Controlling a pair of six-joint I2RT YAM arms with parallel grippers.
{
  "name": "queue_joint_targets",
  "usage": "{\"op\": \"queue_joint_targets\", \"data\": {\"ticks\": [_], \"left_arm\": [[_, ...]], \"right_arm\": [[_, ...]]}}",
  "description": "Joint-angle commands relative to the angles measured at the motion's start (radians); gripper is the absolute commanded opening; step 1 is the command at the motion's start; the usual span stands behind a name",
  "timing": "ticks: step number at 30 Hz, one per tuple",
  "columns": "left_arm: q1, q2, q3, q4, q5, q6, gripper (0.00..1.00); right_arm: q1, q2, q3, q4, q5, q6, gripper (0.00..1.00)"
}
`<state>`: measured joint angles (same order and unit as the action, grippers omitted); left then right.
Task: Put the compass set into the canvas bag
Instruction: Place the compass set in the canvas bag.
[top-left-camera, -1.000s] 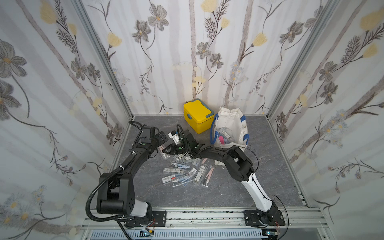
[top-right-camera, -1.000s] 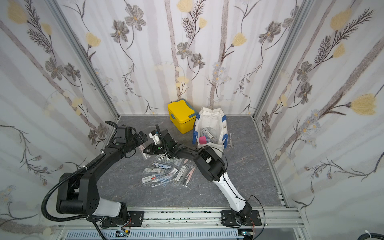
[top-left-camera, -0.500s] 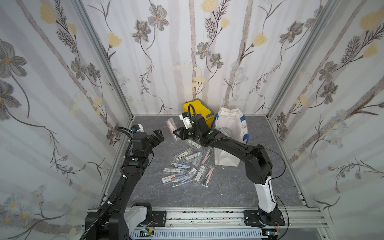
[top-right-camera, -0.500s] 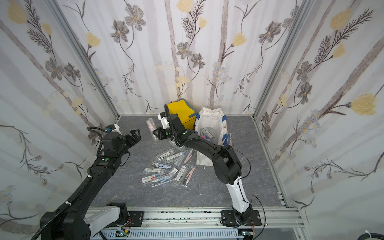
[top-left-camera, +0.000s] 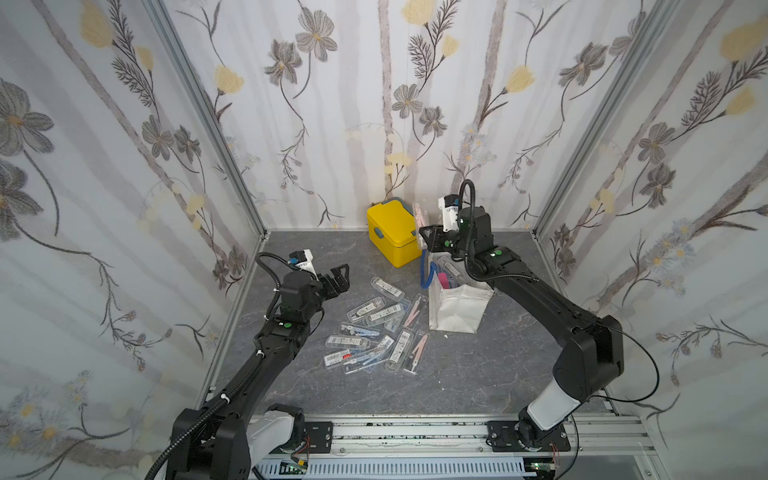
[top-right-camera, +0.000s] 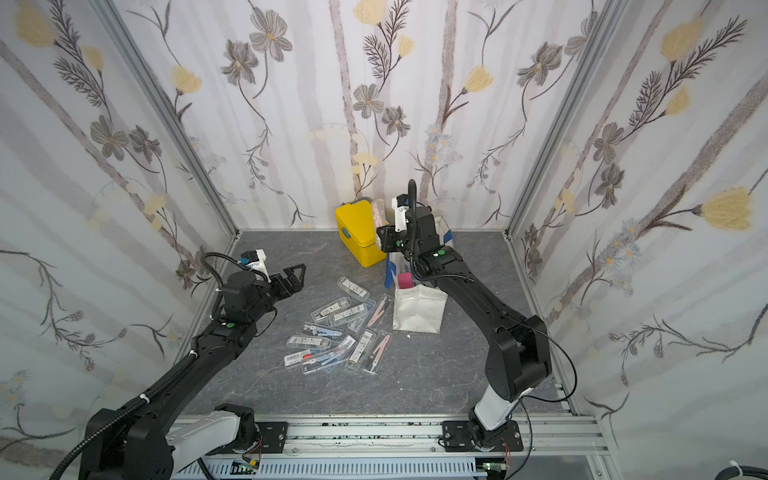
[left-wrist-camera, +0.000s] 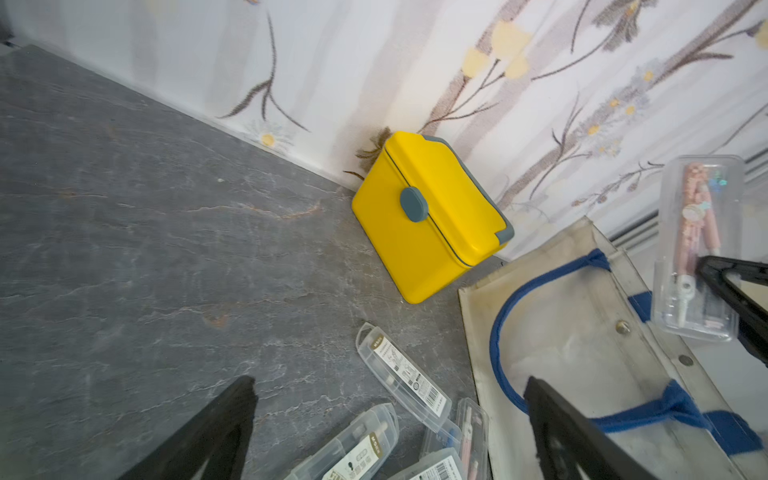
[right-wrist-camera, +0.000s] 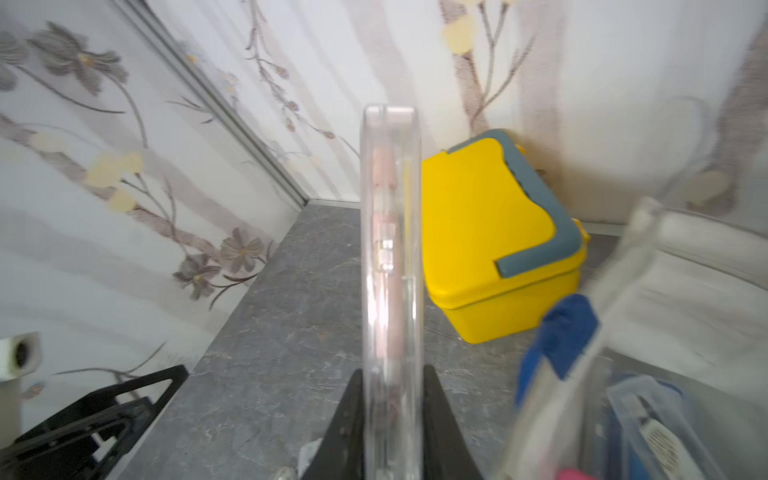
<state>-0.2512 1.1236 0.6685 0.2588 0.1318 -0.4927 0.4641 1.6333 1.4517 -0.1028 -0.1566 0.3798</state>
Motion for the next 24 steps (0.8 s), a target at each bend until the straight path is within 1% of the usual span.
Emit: {"op": "queue_joint_targets", "data": {"ticks": [1,2,7,13,16,18,21,24], "left_arm": [[-0.058,0.036,0.027,0.073,-0.060,0.062,1.00],[-0.078,0.054,0.036,0.079,-0.071,0.071,1.00],[-0.137,0.160,0.093,0.102,-0.078,0.090,1.00],[-0.177,0.238,0.141,0.093,-0.080,0.103,1.00],[-0.187,0.252,0.148,0.086,-0.088,0.107,1.00],[-0.193,0.257,0.149,0.082,-0.088,0.113,1.00],[-0.204,0.264,0.153,0.066,-0.088,0.133,1.00],[-0.212,0.277,0.166,0.024,-0.115,0.144,1.00]], "right_arm": [[-0.027,-0.031,-0.057,-0.079,0.088,-0.045,0.18],[-0.034,-0.065,-0.073,-0.104,0.114,-0.054,0.18],[-0.047,-0.083,-0.120,-0.173,0.213,-0.080,0.18],[-0.072,-0.073,-0.160,-0.178,0.223,-0.085,0.19],[-0.083,-0.045,-0.150,-0.188,0.214,-0.096,0.19],[-0.090,0.023,-0.123,-0.207,0.214,-0.108,0.19],[-0.102,0.092,-0.062,-0.240,0.213,-0.129,0.19],[-0.110,0.170,0.018,-0.292,0.206,-0.147,0.19]]}}
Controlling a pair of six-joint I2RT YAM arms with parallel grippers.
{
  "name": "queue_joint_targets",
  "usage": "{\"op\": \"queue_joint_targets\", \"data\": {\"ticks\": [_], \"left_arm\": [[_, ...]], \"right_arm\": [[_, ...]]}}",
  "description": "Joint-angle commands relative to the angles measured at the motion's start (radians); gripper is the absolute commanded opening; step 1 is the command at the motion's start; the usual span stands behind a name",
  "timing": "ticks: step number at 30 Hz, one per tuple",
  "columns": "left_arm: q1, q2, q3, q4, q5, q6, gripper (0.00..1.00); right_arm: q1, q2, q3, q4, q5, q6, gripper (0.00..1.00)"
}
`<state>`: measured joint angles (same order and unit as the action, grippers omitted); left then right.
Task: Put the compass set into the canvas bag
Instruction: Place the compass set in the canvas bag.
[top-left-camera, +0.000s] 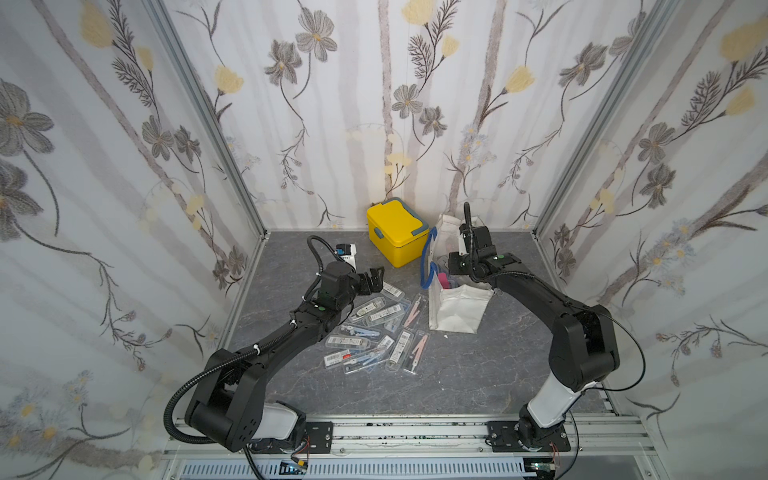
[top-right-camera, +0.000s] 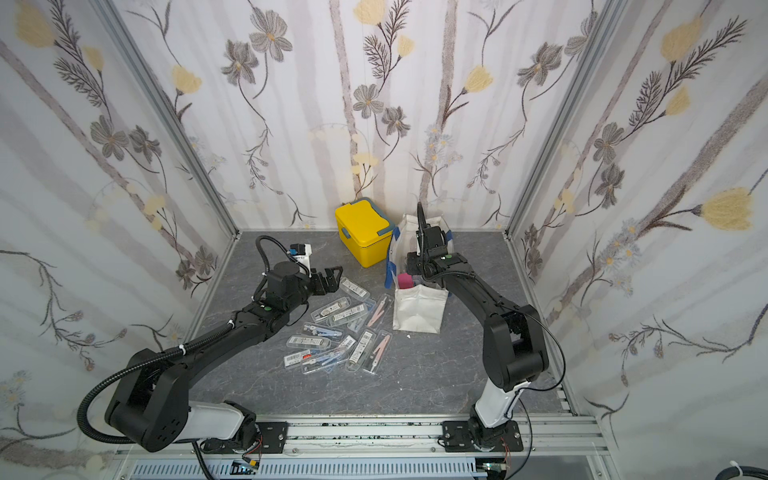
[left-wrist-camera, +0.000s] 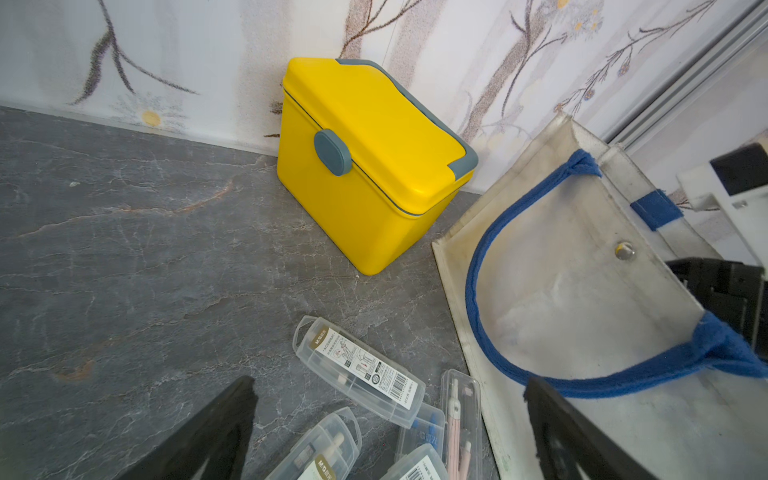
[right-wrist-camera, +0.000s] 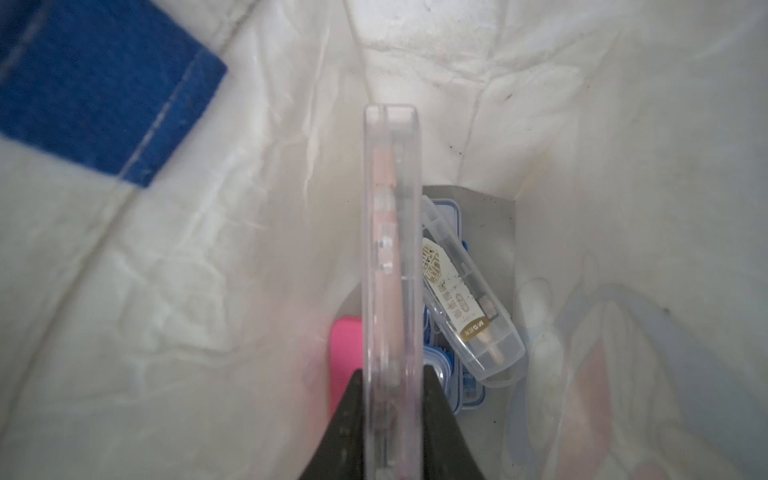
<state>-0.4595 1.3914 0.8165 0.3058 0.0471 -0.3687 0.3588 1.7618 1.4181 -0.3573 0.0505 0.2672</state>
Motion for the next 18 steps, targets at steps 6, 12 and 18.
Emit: {"op": "queue_joint_targets", "data": {"ticks": [6,12,18], "left_arm": [[-0.010,0.120,0.149,-0.262,-0.171,-0.011,1.00],[-0.017,0.234,0.248,-0.403,-0.233,-0.041,1.00],[-0.018,0.219,0.217,-0.326,-0.208,-0.058,1.00]], "right_arm": [[-0.012,0.150,0.156,-0.092,-0.001,-0.060,0.21],[-0.015,0.167,0.180,-0.098,-0.010,-0.072,0.28],[-0.023,0.127,0.180,-0.091,-0.022,-0.086,0.38]]}}
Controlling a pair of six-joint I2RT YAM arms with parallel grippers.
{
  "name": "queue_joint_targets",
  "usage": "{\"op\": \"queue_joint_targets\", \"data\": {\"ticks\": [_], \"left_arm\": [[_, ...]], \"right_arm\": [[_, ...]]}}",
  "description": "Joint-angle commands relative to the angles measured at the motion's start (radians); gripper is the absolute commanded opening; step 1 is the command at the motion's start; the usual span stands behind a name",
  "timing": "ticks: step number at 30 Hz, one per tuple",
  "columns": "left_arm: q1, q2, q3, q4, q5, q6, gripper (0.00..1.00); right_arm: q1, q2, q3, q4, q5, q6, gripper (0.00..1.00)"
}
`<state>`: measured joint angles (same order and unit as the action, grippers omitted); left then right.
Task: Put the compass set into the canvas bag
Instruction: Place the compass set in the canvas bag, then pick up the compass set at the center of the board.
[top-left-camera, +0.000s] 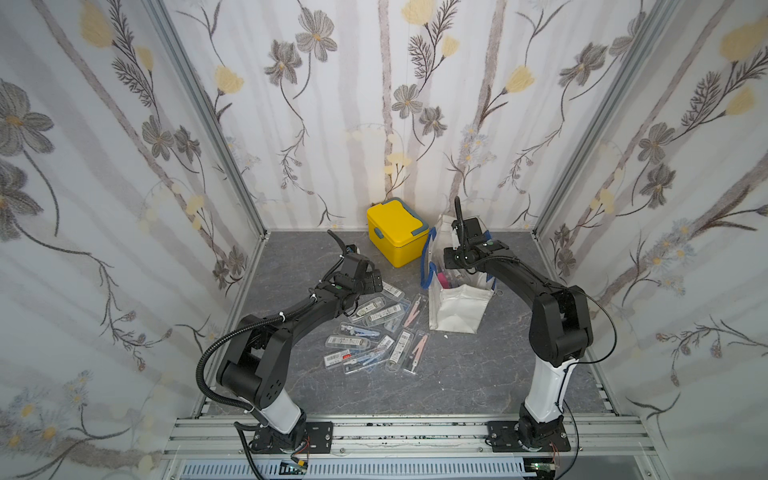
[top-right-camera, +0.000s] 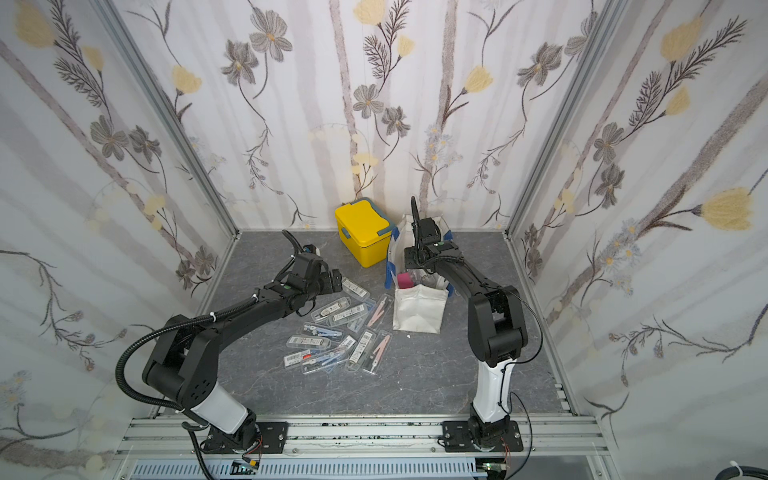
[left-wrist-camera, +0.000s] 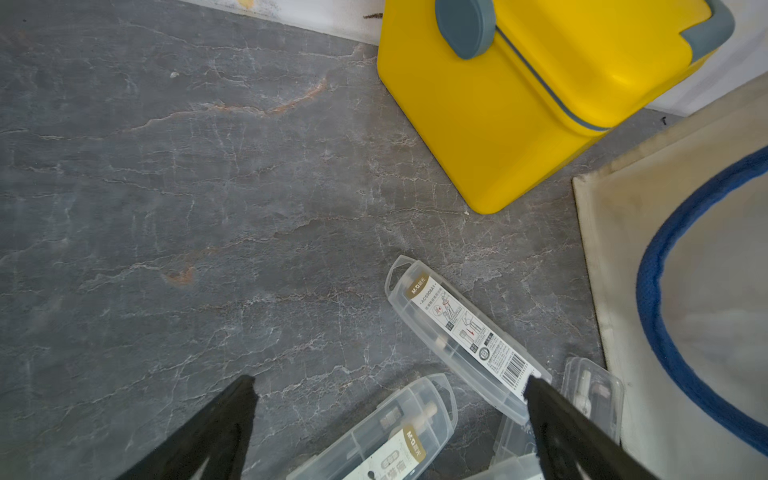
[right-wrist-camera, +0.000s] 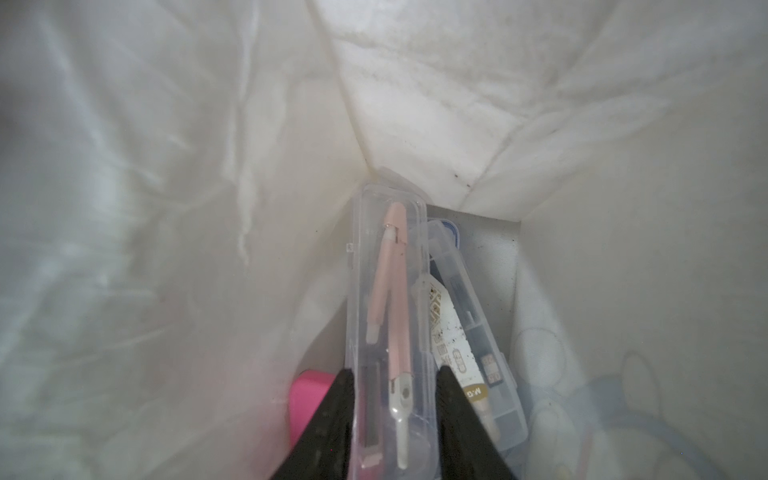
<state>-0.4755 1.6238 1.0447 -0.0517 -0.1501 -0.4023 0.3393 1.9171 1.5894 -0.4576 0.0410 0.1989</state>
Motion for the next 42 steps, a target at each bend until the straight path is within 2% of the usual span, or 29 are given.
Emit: {"op": "queue_joint_targets", "data": {"ticks": [1,12,17,21,23,26,29,33,36,42], "left_arm": [[-0.002,-0.023,-0.021,0.050,-0.005,-0.023,1.00],[0.001,-0.251,-0.247,0.326,-0.007,-0.018,1.00],[0.014,-0.358,-0.347,0.410,-0.008,-0.018,1.00],[0.059,-0.440,-0.430,0.468,0.015,-0.058,1.00],[0.101,-0.469,-0.458,0.468,0.038,-0.102,1.00],[0.190,-0.499,-0.487,0.447,0.106,-0.188,1.00],[0.249,-0.523,-0.514,0.441,0.166,-0.225,1.00],[0.282,-0.558,-0.544,0.460,0.212,-0.228,1.00],[0.305,-0.587,-0.577,0.491,0.233,-0.247,1.00],[0.326,-0.614,-0.607,0.497,0.237,-0.254,1.00]], "right_arm": [[-0.003,-0.040,0.011,0.012,-0.017,-0.020,0.39],[0.020,-0.232,0.002,0.075,-0.073,-0.132,0.46],[0.114,-0.349,-0.068,0.174,-0.054,-0.264,0.48],[0.237,-0.398,-0.130,0.231,-0.066,-0.424,0.55],[0.290,-0.397,-0.151,0.231,-0.099,-0.493,0.59],[0.367,-0.372,-0.189,0.212,-0.154,-0.615,0.72],[0.435,-0.329,-0.200,0.156,-0.206,-0.709,0.77],[0.509,-0.226,-0.215,0.062,-0.335,-0.841,0.80],[0.563,-0.192,-0.269,0.051,-0.362,-0.952,0.82],[0.610,-0.132,-0.310,0.072,-0.414,-0.992,0.83]]}}
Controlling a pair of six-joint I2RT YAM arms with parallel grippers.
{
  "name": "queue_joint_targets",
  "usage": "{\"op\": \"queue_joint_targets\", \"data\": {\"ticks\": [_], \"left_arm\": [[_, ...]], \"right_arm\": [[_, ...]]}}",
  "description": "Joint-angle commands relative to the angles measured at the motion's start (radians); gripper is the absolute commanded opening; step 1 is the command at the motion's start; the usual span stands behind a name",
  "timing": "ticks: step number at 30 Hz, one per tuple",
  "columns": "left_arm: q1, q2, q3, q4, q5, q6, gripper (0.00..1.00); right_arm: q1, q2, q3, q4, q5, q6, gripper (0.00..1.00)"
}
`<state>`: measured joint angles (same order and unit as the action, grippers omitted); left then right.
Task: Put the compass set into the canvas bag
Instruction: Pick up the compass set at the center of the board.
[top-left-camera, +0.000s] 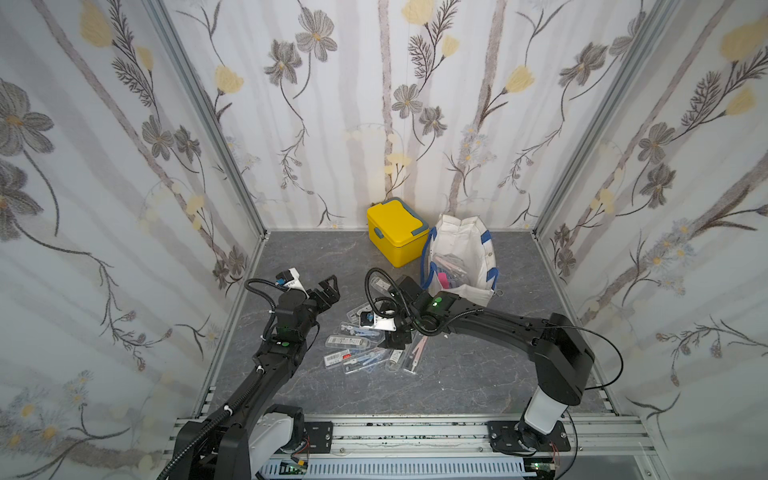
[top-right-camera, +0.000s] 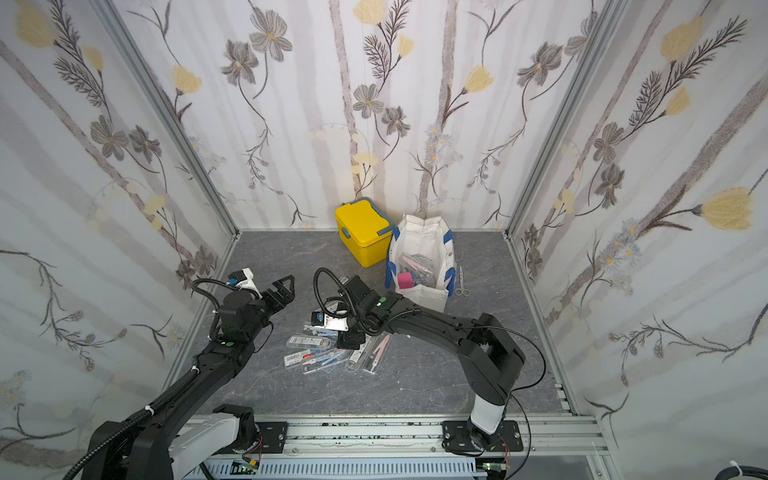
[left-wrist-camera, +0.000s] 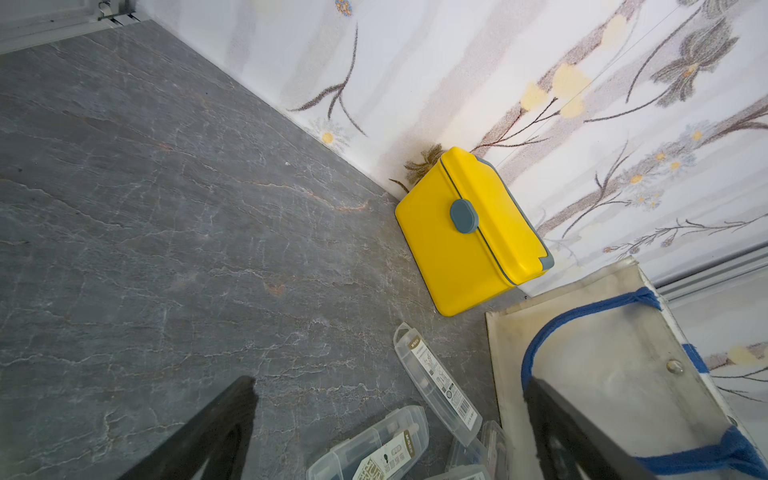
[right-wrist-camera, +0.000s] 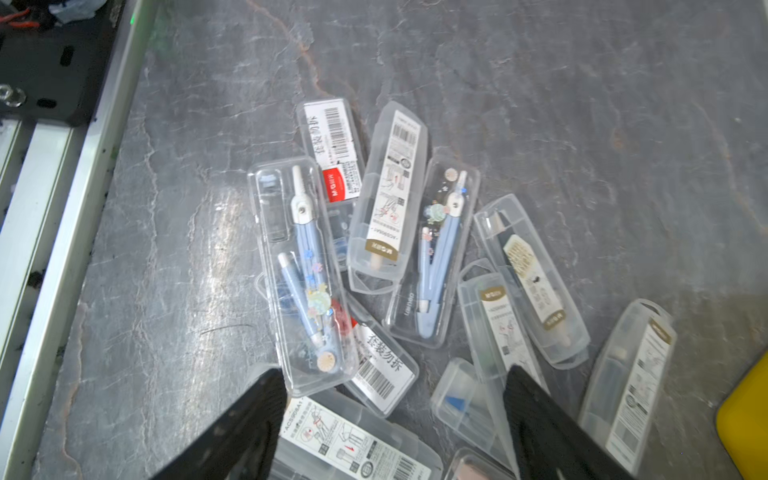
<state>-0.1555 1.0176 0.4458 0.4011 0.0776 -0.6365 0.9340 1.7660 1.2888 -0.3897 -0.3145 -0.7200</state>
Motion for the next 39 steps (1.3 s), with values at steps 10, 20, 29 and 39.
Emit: {"op": "queue_joint_targets", "data": {"ticks": [10,20,29,39], "left_arm": [[0.014,-0.017,-0.021,0.048,0.014,-0.017,1.00],[0.017,-0.014,-0.028,0.060,0.018,-0.019,1.00],[0.019,-0.011,-0.031,0.064,0.023,-0.022,1.00],[0.019,-0.011,-0.032,0.065,0.027,-0.025,1.00]], "right_arm": [[0.075,0.123,-0.014,0.017,-0.018,-0.076,0.82],[0.077,0.177,-0.016,0.037,-0.011,-0.053,0.80],[0.075,0.197,-0.008,0.040,0.007,-0.047,0.72],[0.073,0.196,-0.005,0.038,0.002,-0.048,0.58]]}}
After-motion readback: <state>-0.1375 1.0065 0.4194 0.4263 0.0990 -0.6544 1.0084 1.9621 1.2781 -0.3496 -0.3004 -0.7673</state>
